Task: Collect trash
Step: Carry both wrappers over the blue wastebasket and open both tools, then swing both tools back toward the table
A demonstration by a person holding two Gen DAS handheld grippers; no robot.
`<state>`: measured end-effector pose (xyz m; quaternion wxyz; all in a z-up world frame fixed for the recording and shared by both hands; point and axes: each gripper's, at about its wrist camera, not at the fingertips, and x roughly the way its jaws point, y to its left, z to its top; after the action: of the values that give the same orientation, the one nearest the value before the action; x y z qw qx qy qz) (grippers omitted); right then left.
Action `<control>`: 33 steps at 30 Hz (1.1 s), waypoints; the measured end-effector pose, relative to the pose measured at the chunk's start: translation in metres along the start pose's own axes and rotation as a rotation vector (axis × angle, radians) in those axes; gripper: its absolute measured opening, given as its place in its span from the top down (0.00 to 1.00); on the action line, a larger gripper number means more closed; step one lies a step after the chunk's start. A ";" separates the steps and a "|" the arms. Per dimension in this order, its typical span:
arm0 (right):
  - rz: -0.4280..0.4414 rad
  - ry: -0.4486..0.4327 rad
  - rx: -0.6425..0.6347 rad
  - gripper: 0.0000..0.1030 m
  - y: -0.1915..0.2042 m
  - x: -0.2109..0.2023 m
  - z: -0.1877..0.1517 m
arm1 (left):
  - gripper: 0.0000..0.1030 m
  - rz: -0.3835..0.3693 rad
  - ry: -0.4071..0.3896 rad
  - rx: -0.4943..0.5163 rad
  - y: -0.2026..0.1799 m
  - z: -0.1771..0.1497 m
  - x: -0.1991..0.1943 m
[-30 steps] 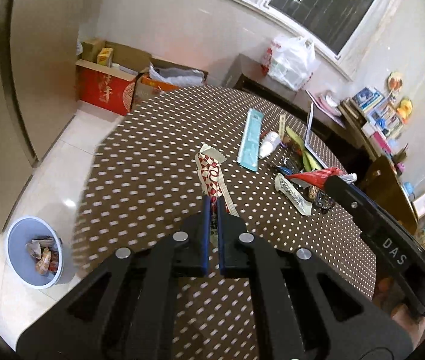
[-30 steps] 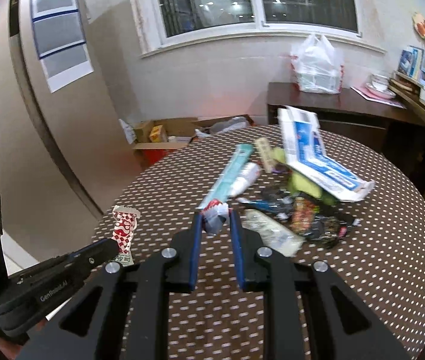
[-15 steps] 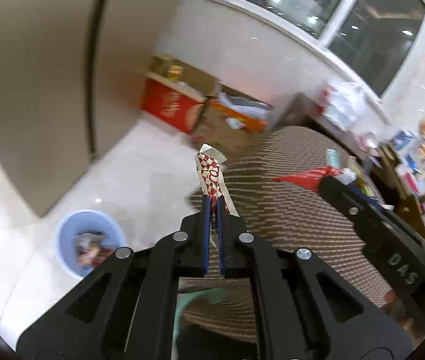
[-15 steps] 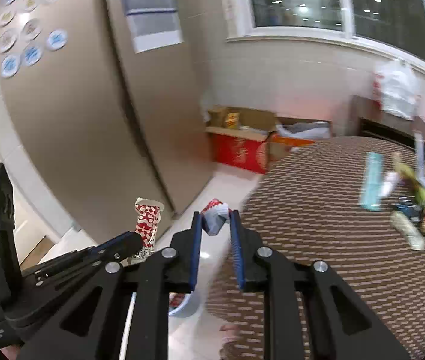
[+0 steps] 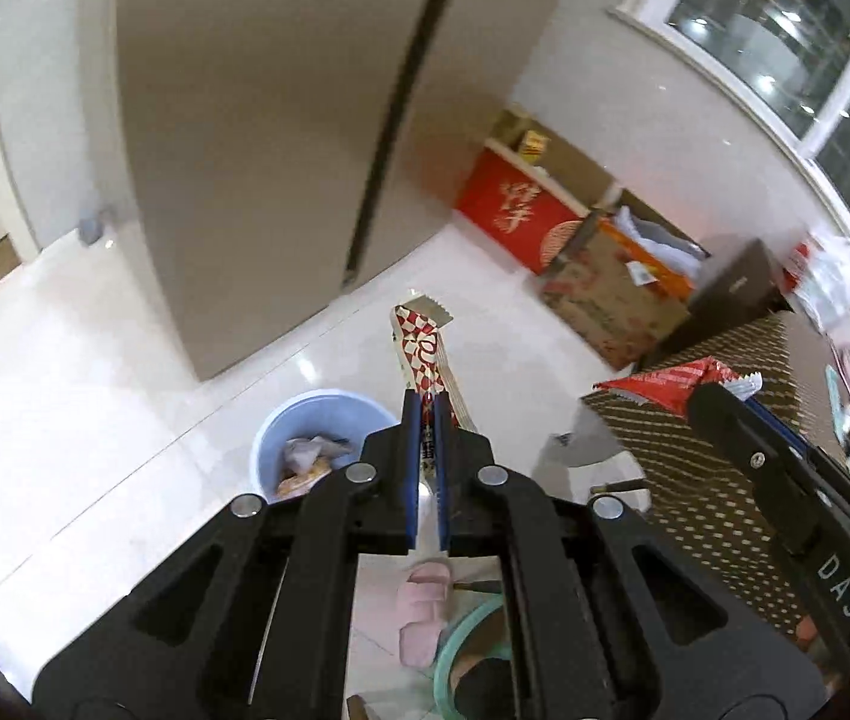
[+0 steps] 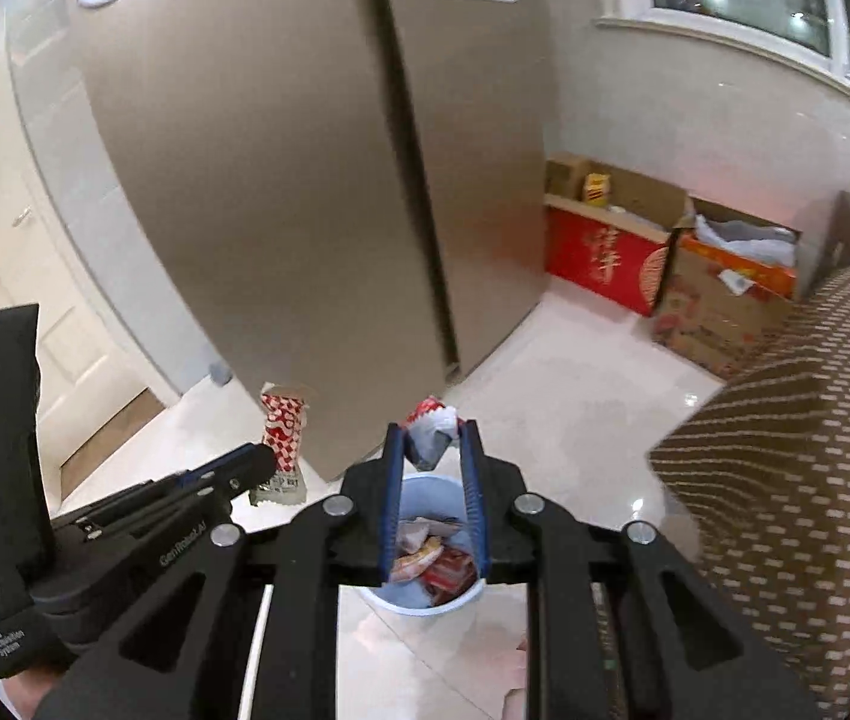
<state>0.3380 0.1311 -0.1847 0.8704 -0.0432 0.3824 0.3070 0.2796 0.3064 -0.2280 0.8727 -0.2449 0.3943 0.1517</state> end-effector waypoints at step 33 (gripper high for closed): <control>-0.060 -0.003 0.045 0.43 -0.012 0.050 -0.017 | 0.94 0.063 0.104 -0.034 0.009 0.009 0.069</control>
<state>0.3598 0.1416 -0.2335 0.8806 -0.0345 0.3865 0.2719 0.3256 0.3237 -0.2782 0.8416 -0.2545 0.4440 0.1729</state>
